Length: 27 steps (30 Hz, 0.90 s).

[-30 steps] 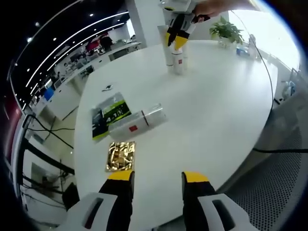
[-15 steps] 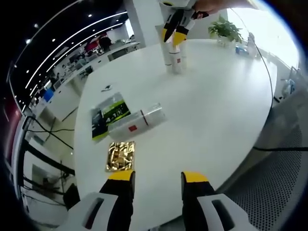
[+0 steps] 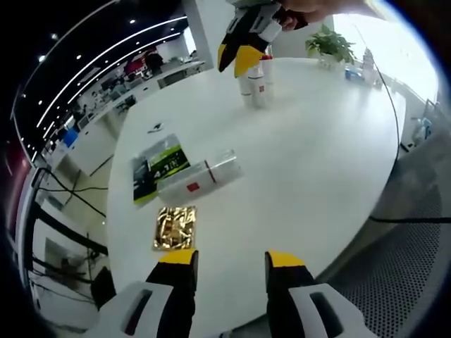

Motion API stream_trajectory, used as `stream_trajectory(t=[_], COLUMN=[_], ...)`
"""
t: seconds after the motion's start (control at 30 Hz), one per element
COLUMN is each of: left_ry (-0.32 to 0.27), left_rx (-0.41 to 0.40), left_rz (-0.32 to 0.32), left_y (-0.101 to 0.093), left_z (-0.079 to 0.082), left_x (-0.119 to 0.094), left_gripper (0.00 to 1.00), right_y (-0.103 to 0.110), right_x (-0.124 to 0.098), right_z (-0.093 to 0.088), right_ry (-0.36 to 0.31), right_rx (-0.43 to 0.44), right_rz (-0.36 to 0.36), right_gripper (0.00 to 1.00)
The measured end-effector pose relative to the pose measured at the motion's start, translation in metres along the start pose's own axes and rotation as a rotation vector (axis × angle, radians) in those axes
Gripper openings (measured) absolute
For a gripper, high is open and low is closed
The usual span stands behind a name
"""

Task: Arrange the skincare products in the storage area until every visible bottle or jar stands upright without overlapping.

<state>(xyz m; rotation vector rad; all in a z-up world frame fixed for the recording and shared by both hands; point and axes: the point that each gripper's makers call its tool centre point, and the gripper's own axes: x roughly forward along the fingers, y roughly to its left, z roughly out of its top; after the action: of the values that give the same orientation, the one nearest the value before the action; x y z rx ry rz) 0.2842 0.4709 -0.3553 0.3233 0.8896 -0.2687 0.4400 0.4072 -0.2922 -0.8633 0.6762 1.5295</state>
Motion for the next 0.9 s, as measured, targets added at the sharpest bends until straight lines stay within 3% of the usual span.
stream_trajectory(t=[0.17,0.27,0.37,0.47,0.5,0.57,0.6,0.67,0.73,0.77,0.9], left_ry=[0.006,0.006,-0.003,-0.011,-0.011,-0.011,-0.013,-0.017,-0.017,-0.012,-0.037], left_rx=[-0.013,-0.022,-0.026,-0.04,-0.041,-0.04,-0.038,-0.037,-0.041,-0.05,-0.067], left_rz=[0.004,0.003,0.001,-0.005,-0.006,-0.014,-0.016,-0.024,-0.029,-0.038,-0.052], left_y=[0.002,0.002,0.002,0.002,0.001,0.0,-0.001,-0.003,-0.004,-0.006,-0.008], left_z=[-0.002,-0.003,-0.001,-0.001,-0.001,0.0,0.0,0.0,0.0,0.0,0.005], left_x=[0.0,0.0,0.0,0.0,0.0,0.0,0.0,0.0,0.0,0.001,0.0], left_gripper=[0.39,0.38,0.38,0.37,0.37,0.37,0.36,0.36,0.36,0.36,0.36], right_y=[0.028,0.039,0.043,0.045,0.039,0.037,0.042,0.041,0.045,0.05,0.06], right_x=[0.058,0.081,0.1,0.108,0.108,0.109,0.11,0.108,0.107,0.103,0.088], right_z=[-0.012,-0.011,-0.012,-0.016,-0.011,-0.014,-0.014,-0.017,-0.019,-0.019,-0.025], right_ry=[0.102,0.107,0.126,0.146,0.112,0.139,0.144,0.168,0.176,0.16,0.154], right_rx=[0.108,0.191,0.207,0.242,0.257,0.229,0.225,0.213,0.264,0.34,0.39], right_rz=[0.052,0.073,0.066,0.026,-0.035,-0.048,-0.028,-0.053,-0.045,-0.048,-0.067], right_gripper=[0.34,0.34,0.34,0.32,0.29,0.21,0.21,0.2,0.19,0.19,0.19])
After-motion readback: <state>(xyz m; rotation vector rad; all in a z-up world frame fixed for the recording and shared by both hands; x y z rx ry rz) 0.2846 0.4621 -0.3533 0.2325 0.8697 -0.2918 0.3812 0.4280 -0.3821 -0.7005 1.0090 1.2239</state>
